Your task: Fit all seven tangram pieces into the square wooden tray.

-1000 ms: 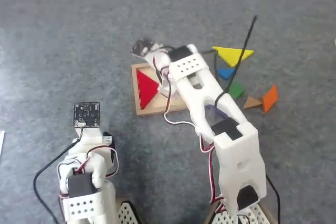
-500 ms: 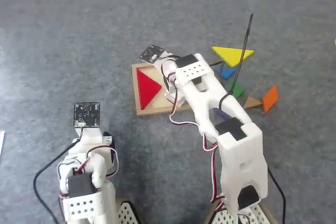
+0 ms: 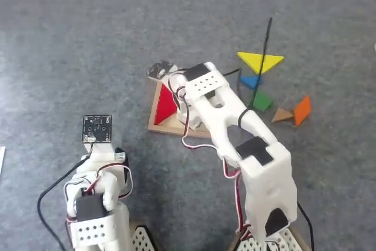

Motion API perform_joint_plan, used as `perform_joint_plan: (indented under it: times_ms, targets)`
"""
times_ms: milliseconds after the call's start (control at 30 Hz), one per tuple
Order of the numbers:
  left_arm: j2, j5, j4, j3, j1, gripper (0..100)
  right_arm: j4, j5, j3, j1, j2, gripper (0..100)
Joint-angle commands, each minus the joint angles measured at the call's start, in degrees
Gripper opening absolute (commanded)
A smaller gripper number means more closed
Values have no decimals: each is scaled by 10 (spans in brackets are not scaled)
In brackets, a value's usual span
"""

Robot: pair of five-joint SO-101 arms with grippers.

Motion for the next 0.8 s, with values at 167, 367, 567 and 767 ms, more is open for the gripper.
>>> perform_joint_plan:
  times_ms: [167,367,567,767]
  targets:
    - [-11,0,2,-7,2,81,4,81,-19,95,-202,180]
    - [-11,0,2,-7,2,81,-55,64,-59,188,-167,204]
    - [-11,0,2,-7,2,81,-64,141,-129,232,-52,350]
    - [-11,0,2,-7,2,81,-73,201,-234,254,85,366]
